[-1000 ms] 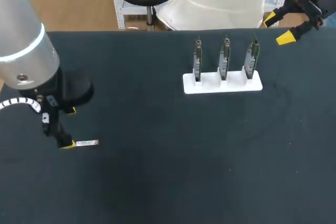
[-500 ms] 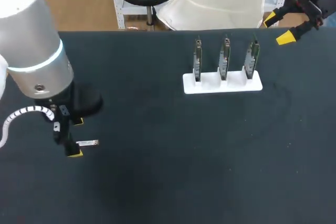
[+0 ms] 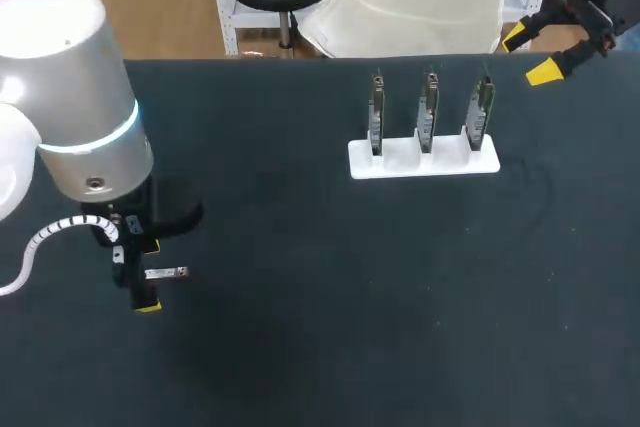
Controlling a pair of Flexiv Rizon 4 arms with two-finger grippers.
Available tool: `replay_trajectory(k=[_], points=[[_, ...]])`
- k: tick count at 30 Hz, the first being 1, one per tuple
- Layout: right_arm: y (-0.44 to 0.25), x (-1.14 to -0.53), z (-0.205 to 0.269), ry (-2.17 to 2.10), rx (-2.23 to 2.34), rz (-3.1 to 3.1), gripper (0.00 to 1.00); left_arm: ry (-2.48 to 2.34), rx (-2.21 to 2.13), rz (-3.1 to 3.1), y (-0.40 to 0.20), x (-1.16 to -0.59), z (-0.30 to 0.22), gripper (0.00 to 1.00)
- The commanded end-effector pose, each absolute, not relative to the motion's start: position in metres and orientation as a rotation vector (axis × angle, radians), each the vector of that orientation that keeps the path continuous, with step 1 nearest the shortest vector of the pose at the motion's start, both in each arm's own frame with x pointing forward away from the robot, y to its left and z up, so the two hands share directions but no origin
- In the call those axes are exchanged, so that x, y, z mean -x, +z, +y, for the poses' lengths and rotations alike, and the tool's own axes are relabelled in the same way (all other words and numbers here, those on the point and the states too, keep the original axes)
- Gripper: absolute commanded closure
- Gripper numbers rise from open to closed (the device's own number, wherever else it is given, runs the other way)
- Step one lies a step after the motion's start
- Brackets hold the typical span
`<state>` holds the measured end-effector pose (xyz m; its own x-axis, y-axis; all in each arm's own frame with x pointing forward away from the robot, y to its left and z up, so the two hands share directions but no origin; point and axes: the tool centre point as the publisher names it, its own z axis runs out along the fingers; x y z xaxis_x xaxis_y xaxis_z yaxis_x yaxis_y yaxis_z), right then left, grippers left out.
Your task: Pick up the optical module with the left hand, and insert it into the network port with the right hand.
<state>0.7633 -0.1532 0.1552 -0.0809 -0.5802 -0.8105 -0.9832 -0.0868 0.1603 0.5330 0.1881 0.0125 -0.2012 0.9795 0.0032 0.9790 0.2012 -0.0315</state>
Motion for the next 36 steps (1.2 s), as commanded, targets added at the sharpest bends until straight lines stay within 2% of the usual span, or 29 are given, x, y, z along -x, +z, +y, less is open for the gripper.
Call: replay_trajectory(k=[1,36], points=[[0.155,-0.762,-0.153,1.049,1.695,1.69,0.0,0.031,1.961,-2.423,0.007,-0.536,0.192,0.0],[0.155,-0.762,-0.153,1.049,1.695,1.69,0.0,0.101,1.973,-2.412,-0.019,-0.557,0.198,0.0]])
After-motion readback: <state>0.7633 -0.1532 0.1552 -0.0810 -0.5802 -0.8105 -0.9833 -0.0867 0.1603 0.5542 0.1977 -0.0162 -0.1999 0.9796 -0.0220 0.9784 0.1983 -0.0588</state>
